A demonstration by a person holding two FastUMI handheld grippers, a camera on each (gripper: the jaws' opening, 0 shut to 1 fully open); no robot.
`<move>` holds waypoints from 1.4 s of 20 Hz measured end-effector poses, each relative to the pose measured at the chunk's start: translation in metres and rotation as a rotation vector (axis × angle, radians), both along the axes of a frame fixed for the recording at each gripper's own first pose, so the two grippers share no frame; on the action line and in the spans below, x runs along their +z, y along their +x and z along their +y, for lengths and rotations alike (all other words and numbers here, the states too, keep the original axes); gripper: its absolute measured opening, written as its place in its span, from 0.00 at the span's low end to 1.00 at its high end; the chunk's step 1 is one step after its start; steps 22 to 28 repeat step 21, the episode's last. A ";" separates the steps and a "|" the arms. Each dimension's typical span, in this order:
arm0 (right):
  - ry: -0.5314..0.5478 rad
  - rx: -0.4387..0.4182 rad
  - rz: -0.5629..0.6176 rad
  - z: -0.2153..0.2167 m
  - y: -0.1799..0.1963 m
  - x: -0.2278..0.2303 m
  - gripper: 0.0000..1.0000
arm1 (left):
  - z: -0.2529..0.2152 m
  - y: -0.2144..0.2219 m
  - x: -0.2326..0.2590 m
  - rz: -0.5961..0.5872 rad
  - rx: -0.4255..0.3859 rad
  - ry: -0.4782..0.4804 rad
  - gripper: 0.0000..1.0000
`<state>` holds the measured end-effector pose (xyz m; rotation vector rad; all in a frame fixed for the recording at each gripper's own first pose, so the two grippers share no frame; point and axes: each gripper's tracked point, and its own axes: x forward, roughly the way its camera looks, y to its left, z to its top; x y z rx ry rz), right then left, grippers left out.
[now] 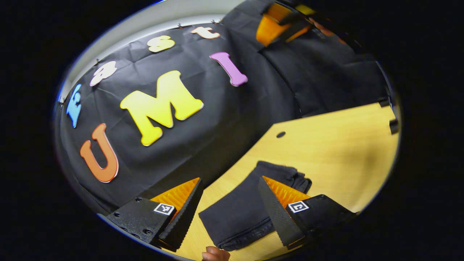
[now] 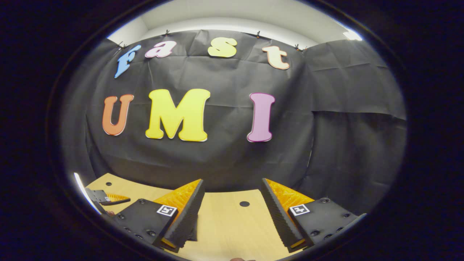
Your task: Grasp the waist and the cuffs of the jeans and fold them to make the two legs overlap; first hold the waist and fold one-third of the jeans toward the cuffs, then hold the cuffs and fold the remaining one-third in the same direction to finish folding.
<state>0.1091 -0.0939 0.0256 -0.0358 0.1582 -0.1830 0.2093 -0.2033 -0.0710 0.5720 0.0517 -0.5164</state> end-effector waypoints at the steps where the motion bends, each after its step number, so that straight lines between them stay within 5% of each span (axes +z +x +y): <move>1: 0.002 0.027 -0.006 0.011 0.004 0.002 0.94 | 0.008 -0.005 0.020 -0.016 0.022 -0.043 0.98; 8: 0.007 0.179 -0.050 0.070 0.013 0.016 0.94 | 0.067 -0.030 0.109 -0.040 0.201 -0.313 0.95; 17: 0.031 0.265 -0.024 0.107 -0.018 -0.015 0.94 | 0.100 -0.058 0.115 0.089 0.369 -0.542 0.99; 28: 0.052 0.292 0.001 0.120 -0.028 -0.027 0.98 | 0.111 -0.056 0.122 0.077 0.392 -0.553 0.95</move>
